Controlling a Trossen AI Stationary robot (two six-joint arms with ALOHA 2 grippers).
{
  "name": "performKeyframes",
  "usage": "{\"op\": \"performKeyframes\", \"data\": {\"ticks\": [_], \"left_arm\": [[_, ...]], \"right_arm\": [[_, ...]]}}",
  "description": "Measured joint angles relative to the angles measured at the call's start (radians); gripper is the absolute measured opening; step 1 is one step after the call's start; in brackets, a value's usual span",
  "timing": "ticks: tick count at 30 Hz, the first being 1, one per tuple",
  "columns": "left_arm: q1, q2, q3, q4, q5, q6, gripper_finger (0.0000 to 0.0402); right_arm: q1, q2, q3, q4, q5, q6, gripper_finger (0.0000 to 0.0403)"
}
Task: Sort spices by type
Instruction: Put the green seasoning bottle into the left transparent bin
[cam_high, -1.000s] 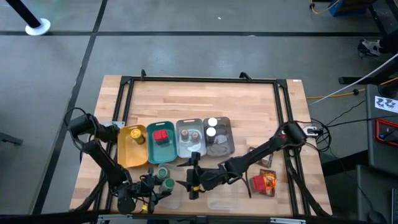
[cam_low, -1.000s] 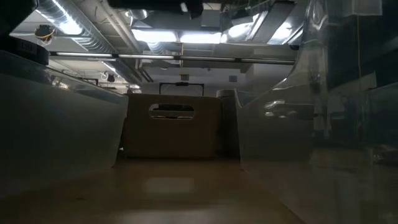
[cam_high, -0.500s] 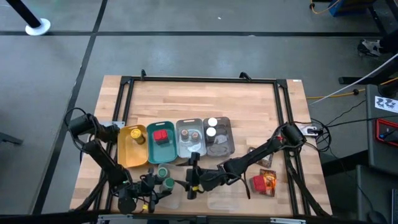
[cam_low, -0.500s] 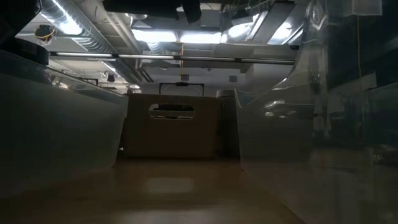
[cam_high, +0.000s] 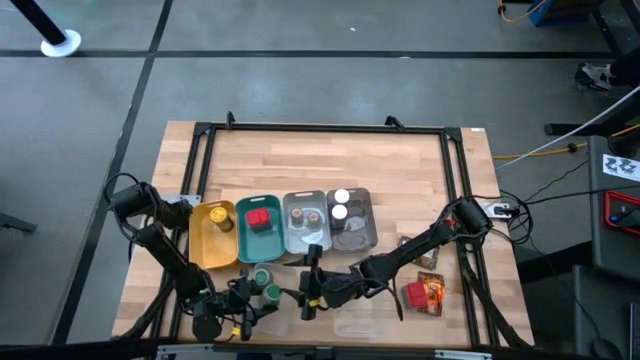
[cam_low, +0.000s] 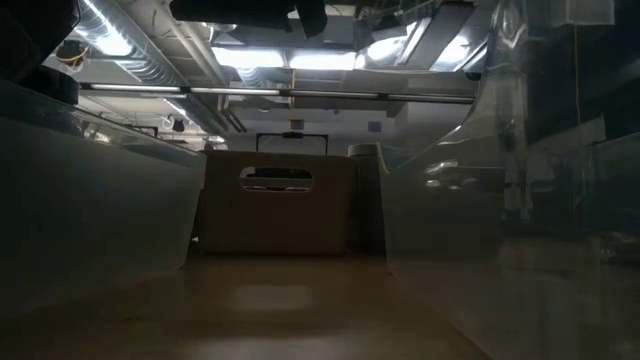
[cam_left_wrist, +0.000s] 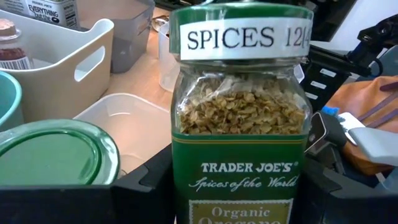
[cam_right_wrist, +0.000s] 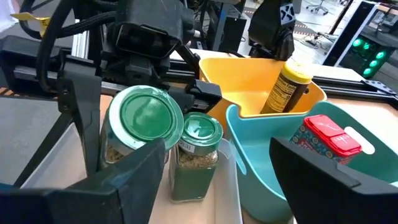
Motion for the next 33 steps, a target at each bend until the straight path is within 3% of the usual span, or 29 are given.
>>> {"op": "performKeyframes", "data": {"ticks": [33], "left_arm": [[0.054,0.001,0.000,-0.012,0.077,-0.011,0.0194]], "right_arm": [[-0.007,0.064,0.002,0.172,-0.078,-0.020,0.0291]]}}
